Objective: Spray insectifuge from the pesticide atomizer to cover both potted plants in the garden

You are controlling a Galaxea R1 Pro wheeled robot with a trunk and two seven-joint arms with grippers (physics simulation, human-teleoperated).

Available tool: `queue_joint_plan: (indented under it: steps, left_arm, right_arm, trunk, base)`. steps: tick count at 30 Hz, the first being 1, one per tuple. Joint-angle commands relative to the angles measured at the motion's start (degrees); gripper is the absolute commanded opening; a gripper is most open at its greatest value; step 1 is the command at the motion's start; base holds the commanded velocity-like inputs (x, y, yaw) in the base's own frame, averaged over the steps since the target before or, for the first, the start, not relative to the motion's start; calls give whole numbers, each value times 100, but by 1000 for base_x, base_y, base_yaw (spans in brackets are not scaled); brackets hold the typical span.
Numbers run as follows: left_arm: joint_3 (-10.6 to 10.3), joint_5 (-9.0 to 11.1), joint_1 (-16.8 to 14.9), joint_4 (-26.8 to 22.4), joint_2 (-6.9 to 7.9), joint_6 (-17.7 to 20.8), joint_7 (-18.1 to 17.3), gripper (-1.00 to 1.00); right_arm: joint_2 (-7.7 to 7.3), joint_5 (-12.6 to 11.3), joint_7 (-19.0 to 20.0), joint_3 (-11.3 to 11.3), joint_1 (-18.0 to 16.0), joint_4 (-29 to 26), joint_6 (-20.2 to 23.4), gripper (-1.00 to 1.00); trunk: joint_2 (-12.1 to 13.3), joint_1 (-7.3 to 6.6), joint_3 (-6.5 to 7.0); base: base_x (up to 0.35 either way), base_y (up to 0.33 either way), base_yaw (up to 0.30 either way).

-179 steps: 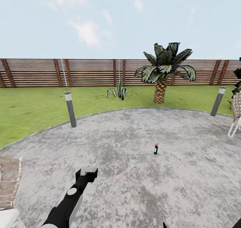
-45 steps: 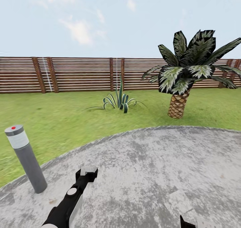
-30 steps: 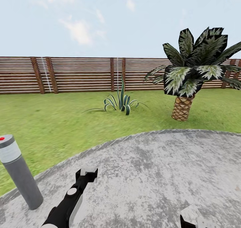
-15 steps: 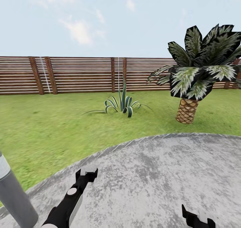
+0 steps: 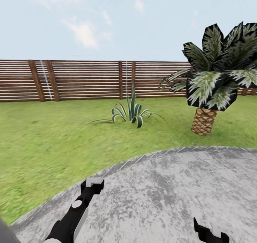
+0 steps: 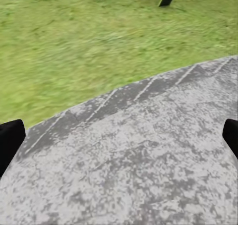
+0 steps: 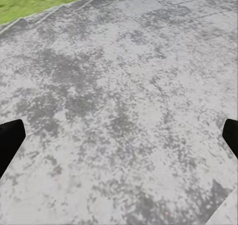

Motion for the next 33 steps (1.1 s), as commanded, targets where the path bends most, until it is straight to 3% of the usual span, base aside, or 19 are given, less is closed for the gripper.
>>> queue_joint_plan:
  steps: [1, 33]
  left_arm:
    - [12, -31, -3, 1, -3, -18, -1, 100]
    - [3, -31, -3, 1, -3, -19, -1, 100]
  right_arm:
    - [0, -6, -10, -4, -5, 2, -19, 100]
    - [0, 3, 22, -7, -6, 9, -20, 100]
  trunk:
    - [-2, 2, -8]
    - [-2, 2, -17]
  base:
    - [338, 0, -42]
    - [312, 0, -280]
